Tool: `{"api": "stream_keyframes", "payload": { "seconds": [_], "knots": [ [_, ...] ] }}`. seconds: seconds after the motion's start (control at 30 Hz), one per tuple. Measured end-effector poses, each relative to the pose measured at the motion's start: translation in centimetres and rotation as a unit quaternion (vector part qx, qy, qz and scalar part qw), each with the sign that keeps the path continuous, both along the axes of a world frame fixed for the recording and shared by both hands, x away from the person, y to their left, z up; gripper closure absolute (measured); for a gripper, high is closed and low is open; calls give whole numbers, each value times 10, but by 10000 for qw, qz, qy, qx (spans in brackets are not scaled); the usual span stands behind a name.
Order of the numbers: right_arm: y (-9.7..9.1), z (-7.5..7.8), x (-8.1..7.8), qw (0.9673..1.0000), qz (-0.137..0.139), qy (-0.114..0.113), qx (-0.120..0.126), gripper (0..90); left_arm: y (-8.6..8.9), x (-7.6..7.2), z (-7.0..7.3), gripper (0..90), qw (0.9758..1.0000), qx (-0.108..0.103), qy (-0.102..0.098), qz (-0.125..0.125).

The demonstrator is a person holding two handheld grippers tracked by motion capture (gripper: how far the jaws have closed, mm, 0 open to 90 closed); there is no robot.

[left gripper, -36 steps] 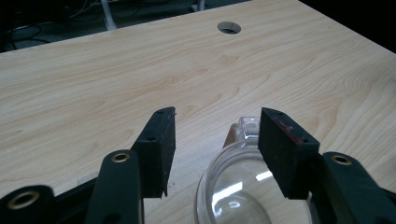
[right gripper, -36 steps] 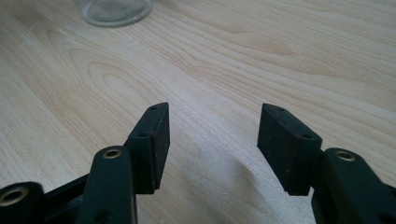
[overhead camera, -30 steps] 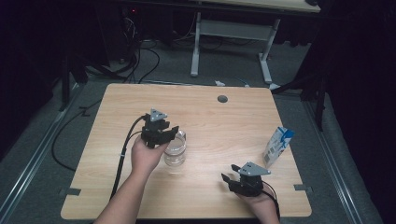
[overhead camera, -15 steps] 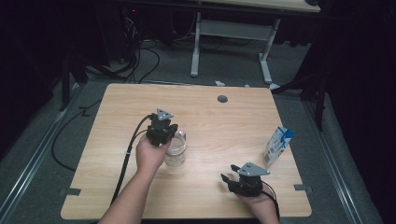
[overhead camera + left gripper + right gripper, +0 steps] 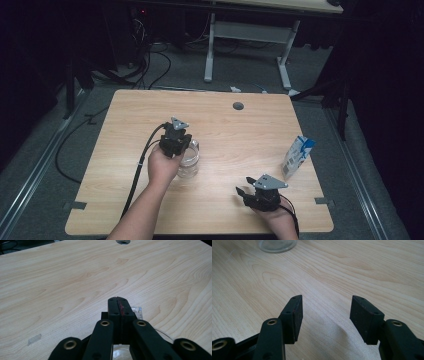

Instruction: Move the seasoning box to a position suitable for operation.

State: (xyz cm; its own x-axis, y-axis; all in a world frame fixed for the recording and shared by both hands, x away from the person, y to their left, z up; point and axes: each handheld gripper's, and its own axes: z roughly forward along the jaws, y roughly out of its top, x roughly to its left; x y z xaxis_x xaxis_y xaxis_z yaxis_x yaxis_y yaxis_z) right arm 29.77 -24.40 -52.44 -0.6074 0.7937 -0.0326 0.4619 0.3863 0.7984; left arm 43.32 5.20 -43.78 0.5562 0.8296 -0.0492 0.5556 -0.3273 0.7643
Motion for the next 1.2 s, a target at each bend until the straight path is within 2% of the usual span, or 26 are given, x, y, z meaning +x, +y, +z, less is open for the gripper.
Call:
{"api": "stream_keyframes", "payload": {
  "seconds": [0.37,0.57,0.97,1.13,1.2],
  "knots": [
    [1,-1,0,10000,24,9,-45,440,-2,-2,-1,900,10000,87,11,-24],
    [2,-2,0,10000,30,30,-65,440,2,-11,-3,900,10000,-49,-1,-5],
    [3,-1,-1,10000,47,-5,-74,440,4,-36,-1,900,9999,80,-53,-54],
    [3,0,-2,10000,27,-13,-72,440,5,-41,-1,900,10000,36,-34,-73],
    [3,0,-1,10000,18,-22,-85,440,10,-42,4,900,9999,-76,-106,-23]
  ]
}}
